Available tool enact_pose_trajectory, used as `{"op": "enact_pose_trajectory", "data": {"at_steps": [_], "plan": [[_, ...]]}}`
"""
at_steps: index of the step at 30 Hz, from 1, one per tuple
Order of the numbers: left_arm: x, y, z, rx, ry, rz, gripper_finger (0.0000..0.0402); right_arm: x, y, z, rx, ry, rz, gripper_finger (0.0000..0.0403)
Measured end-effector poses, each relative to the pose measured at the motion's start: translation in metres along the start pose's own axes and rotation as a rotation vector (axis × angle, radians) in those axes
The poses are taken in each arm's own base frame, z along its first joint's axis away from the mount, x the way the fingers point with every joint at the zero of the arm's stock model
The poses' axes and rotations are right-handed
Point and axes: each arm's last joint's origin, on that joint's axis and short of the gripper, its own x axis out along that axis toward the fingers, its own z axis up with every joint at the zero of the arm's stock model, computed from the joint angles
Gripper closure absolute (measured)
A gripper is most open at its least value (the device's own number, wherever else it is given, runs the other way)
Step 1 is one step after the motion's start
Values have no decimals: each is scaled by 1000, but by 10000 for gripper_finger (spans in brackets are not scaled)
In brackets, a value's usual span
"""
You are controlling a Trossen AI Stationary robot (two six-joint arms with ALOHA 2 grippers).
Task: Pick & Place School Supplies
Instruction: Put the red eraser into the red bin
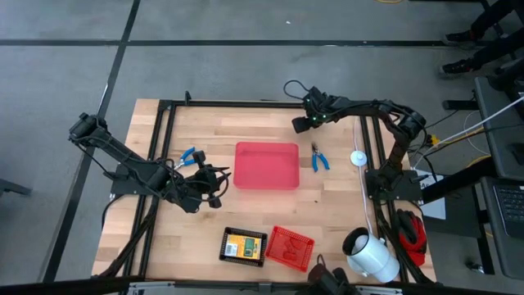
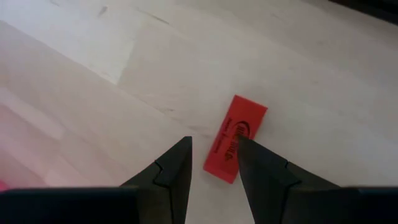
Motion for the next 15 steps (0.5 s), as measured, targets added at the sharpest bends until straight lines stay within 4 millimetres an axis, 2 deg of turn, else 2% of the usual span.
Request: {"op": "enact_pose_trajectory", "data": {"at_steps": [15], "plan": [[0,0,1,-6,-6,-1,325,1,-3,1,-1,-4,-7,272]]}}
